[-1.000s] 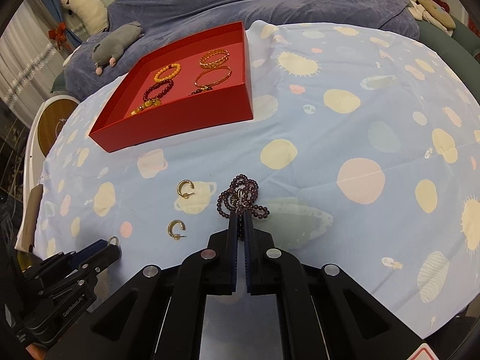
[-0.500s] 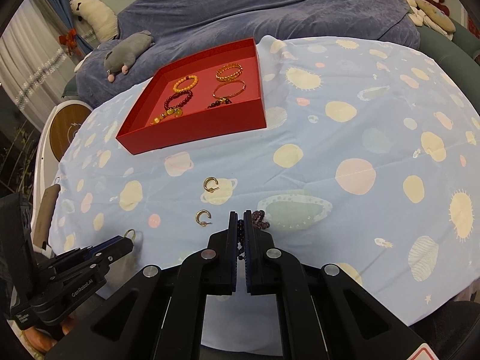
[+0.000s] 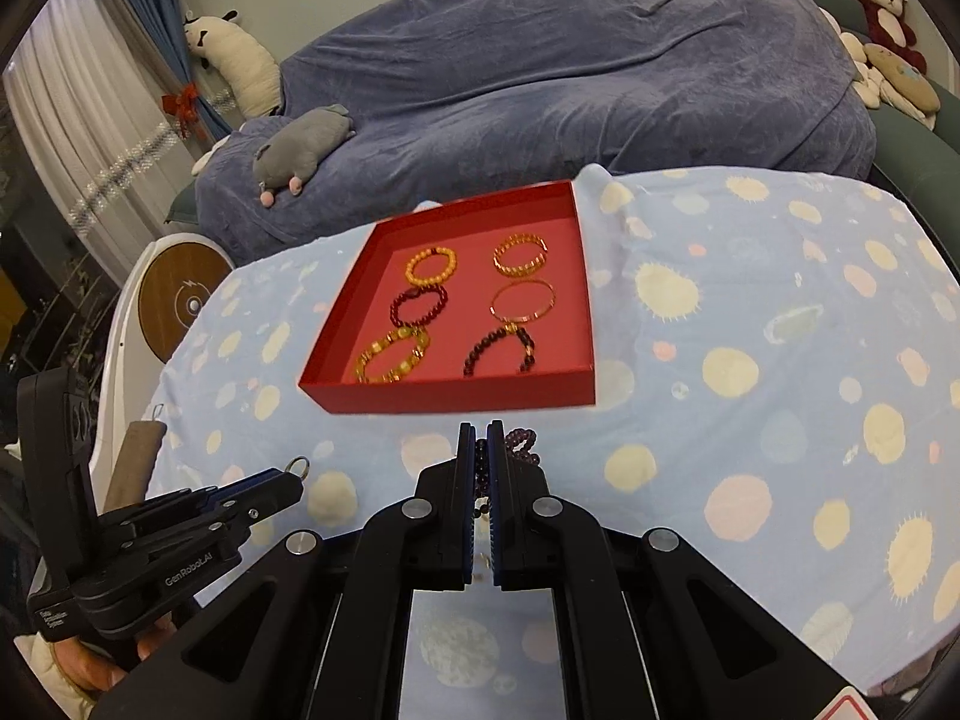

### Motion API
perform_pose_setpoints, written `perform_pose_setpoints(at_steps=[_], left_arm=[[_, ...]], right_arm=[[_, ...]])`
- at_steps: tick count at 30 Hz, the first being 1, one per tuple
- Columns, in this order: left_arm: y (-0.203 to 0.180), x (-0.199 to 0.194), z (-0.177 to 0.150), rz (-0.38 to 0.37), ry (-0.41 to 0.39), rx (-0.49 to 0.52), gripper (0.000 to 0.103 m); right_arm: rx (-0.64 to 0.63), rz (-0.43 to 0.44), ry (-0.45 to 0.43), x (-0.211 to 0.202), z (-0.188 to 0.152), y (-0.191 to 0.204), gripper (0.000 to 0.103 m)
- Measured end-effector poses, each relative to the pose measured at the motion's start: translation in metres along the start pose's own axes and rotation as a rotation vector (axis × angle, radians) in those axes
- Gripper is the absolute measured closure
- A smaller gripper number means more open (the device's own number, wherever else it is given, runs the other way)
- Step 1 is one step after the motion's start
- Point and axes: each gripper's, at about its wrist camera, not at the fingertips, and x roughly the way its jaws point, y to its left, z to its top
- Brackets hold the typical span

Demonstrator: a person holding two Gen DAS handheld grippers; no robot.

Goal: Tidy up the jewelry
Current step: 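Carry the ring and garnet bracelet into the red box and open both tools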

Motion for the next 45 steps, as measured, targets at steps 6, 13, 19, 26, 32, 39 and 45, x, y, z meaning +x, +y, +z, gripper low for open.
perform_pose_setpoints(at_steps=[6, 13, 19, 26, 32, 39, 45], left_arm=[[0.0, 0.018, 0.067, -0.005, -0.048, 0.018, 0.089], [0.008, 0.066, 0.112, 0.027, -0.026, 0.019, 0.089], [0.012, 0.103, 0.126, 0.04, 0.011, 0.025, 0.089], [0.01, 0.126, 0.128, 0.069, 0.037, 0.034, 0.088], [0.01, 0.135, 0.125, 0.097, 0.051, 0.051, 0.088], [0.012, 0.14, 0.127, 0.109, 0.056, 0.05, 0.088], [0.015, 0.137, 0.131, 0.143, 0.019, 0.023, 0.062]], right_arm=[[-0.04, 0.009, -0.027, 0.035, 0.058, 0.011, 0.099], [-0.034, 0.004, 0.006, 0.093, 0.092, 0.008, 0.099], [-0.029, -0.015, 0.05, 0.134, 0.101, 0.001, 0.099], [-0.02, -0.032, 0.08, 0.156, 0.099, -0.006, 0.099], [-0.019, -0.041, 0.094, 0.163, 0.094, -0.009, 0.099], [-0.027, -0.05, 0.1, 0.169, 0.093, -0.008, 0.099], [-0.03, -0.097, 0.062, 0.162, 0.096, -0.007, 0.071]])
